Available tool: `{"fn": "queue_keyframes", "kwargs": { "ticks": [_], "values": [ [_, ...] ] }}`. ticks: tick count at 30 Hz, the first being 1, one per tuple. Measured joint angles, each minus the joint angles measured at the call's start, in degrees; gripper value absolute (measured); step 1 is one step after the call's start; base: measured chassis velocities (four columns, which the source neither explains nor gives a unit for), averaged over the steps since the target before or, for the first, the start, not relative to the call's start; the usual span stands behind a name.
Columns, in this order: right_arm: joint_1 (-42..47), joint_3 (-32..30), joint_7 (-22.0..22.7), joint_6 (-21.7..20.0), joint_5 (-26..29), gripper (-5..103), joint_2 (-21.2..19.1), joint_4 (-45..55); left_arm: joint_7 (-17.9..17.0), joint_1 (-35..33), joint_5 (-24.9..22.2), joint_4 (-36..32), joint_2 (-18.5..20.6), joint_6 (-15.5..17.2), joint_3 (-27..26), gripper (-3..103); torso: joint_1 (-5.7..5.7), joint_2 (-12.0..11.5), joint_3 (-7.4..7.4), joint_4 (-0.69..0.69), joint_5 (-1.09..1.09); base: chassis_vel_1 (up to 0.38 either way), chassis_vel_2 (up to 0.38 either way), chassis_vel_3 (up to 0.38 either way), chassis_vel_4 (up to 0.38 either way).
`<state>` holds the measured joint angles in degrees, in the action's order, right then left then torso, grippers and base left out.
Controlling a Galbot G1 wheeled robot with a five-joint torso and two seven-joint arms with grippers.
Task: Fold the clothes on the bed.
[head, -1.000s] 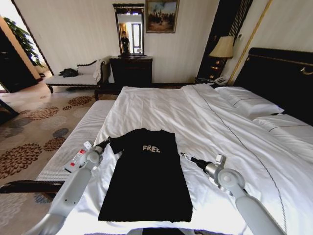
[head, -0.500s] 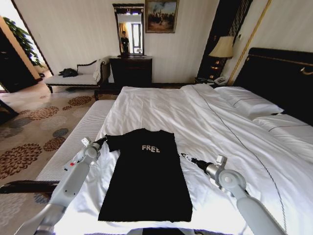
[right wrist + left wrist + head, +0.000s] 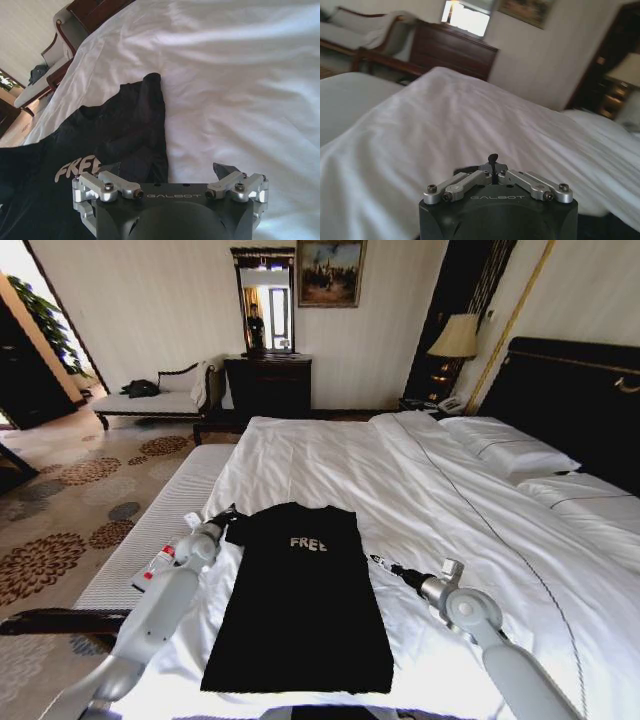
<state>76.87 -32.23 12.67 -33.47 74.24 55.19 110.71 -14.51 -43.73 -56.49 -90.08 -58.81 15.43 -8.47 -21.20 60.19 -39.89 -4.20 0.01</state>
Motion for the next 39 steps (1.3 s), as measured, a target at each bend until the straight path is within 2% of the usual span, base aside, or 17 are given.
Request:
{"fn": "queue_keyframes", "kwargs": {
  "ticks": [2, 8, 21, 27, 34, 39],
  "values": [
    [0.2, -0.2, -0.1, 0.0, 0.0, 100, 0.0, 0.0, -0.1, 0.0, 0.4, -0.6, 0.2, 0.1, 0.8, 0, 0.0, 0.0, 0.0, 0.0, 0.0, 0.0, 0.0, 0.0, 0.0],
    [0.8, -1.2, -0.5, 0.2, -0.1, 100, -0.2, 0.5, -1.3, 0.3, 1.1, -3.9, 1.8, 1.0, 7.8, 0, 0.0, 0.0, 0.0, 0.0, 0.0, 0.0, 0.0, 0.0, 0.0],
    [2.0, -3.4, -1.1, 0.6, 0.1, 100, -0.6, 1.2, -0.8, 2.1, 3.7, -6.3, 4.4, 1.4, 20.1, 0, 0.0, 0.0, 0.0, 0.0, -0.01, 0.0, 0.0, 0.0, 0.0],
    [1.9, -3.4, -1.1, 0.6, 0.2, 100, -0.7, 1.2, 0.3, 1.2, 5.5, -6.8, 5.4, 1.3, 22.9, 0, 0.0, 0.0, 0.0, 0.0, -0.01, 0.0, 0.0, 0.0, 0.0],
    [1.8, -3.3, -1.1, 0.7, 0.2, 100, -0.7, 1.0, 0.8, -0.4, 7.1, -4.7, 5.4, 0.8, 23.1, 0, 0.0, 0.0, 0.0, 0.01, 0.0, 0.0, 0.0, 0.0, 0.0],
    [1.8, -2.9, -1.2, 0.8, 0.0, 100, -0.5, 0.8, -1.1, -0.3, 7.8, -2.4, 2.2, 0.5, 22.9, 0, 0.0, 0.0, 0.0, 0.0, -0.01, 0.0, 0.0, 0.0, 0.0]
  ]
}}
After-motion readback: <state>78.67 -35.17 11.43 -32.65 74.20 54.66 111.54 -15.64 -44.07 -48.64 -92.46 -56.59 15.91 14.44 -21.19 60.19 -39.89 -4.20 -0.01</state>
